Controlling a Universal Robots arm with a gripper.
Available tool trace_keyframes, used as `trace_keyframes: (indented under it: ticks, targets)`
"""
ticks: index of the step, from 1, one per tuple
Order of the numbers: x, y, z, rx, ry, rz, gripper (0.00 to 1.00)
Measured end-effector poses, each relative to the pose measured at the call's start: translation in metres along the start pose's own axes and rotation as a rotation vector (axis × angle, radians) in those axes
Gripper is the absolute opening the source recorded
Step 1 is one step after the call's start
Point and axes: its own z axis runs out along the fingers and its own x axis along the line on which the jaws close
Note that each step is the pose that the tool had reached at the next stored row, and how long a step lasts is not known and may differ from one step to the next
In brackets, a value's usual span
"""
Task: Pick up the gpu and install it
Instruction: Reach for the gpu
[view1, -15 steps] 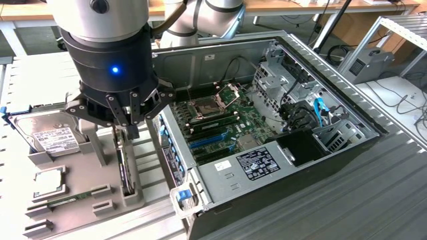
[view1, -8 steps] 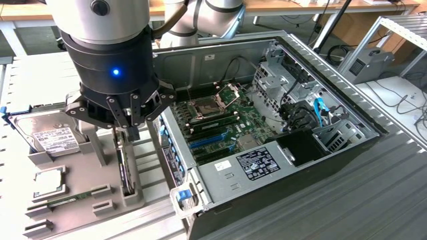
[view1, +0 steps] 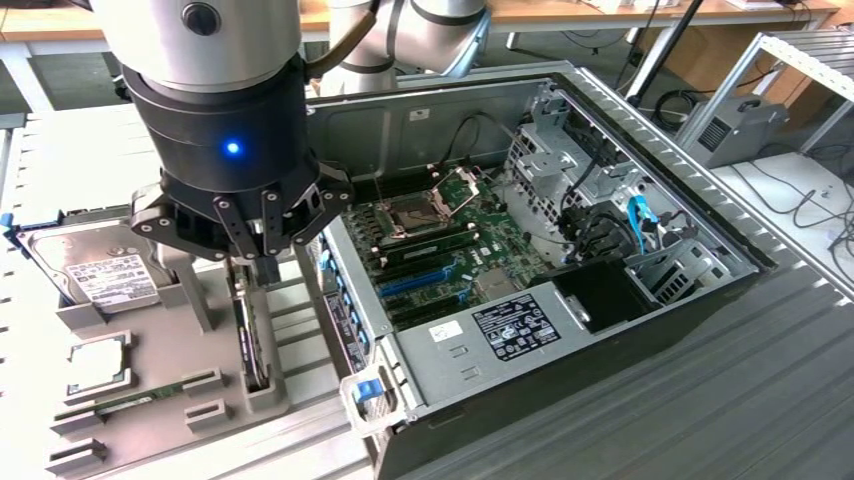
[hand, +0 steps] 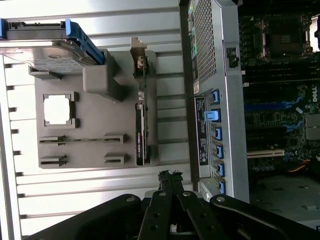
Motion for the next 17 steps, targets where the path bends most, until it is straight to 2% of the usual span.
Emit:
trace_keyframes:
  ticks: [17]
  targets:
    - [-0.0003, -0.0044, 0.0001, 0.0019, -0.0002, 0.0, 0.11]
